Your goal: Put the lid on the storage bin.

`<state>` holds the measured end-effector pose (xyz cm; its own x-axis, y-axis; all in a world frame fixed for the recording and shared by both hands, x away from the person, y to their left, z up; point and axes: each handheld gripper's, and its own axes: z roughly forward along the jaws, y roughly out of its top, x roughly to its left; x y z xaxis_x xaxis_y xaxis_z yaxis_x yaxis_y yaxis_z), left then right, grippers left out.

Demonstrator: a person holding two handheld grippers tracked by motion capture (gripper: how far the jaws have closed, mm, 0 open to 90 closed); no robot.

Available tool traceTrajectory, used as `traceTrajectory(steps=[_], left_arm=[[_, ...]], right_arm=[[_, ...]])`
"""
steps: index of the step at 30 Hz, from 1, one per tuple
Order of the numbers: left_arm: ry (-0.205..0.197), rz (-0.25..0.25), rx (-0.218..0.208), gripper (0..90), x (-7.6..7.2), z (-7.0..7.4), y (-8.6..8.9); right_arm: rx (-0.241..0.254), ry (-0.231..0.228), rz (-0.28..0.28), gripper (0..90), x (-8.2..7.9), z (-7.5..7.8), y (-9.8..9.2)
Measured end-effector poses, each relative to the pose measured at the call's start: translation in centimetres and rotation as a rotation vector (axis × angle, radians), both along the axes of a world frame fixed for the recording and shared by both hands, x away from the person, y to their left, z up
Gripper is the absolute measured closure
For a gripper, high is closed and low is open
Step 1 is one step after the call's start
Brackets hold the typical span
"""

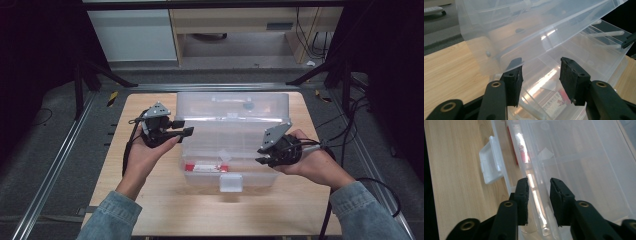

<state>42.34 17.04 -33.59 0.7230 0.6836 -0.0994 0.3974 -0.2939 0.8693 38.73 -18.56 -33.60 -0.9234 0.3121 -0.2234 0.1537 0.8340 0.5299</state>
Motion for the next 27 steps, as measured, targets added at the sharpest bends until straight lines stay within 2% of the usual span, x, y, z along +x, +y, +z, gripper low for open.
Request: traceTrajectory(steps=[2, 3, 4, 5, 8, 10, 12, 16, 21, 27], left_arm=[[-0.005, -0.001, 0.006, 51.6, -0.3, -0.1, 0.1], [-0.005, -0.001, 0.006, 51.4, -0.3, -0.1, 0.1], [-0.007, 0.001, 0.005, 51.5, -0.5, -0.1, 0.2], [-0.010, 0.002, 0.001, 51.5, -0.6, -0.1, 0.3], [0.010, -0.002, -0.003, 51.4, -0.8, -0.5, 0.6], [0.011, -0.002, -0.001, 51.4, -0.8, -0.6, 0.6], [0.013, -0.004, -0.005, 51.4, -0.9, -0.8, 0.7], [0.016, -0.014, -0.021, 50.9, -1.2, -1.0, 0.9], [0.030, -0.017, -0.006, 51.2, -1.6, -1.6, 1.1], [0.037, -0.026, 0.013, 51.1, -2.0, -2.4, 1.1]], right_arm=[[0.042, 0.003, -0.027, 62.9, -0.4, 0.1, -0.5], [0.042, 0.003, -0.027, 62.9, -0.4, 0.1, -0.5], [0.072, 0.007, -0.038, 61.9, -0.7, 0.1, -1.0], [0.072, 0.007, -0.038, 61.9, -0.7, 0.1, -1.0], [0.142, -0.021, -0.079, 60.9, -1.3, 0.4, -2.0], [0.162, -0.027, -0.093, 61.1, -1.3, 0.5, -2.3], [0.205, -0.053, -0.137, 61.5, -1.4, 0.7, -3.1], [0.242, -0.071, -0.174, 61.3, -1.5, 0.7, -3.9], [0.277, -0.087, -0.256, 64.9, -1.6, 0.5, -5.1], [0.297, -0.106, -0.323, 72.8, -1.7, 0.1, -6.1]])
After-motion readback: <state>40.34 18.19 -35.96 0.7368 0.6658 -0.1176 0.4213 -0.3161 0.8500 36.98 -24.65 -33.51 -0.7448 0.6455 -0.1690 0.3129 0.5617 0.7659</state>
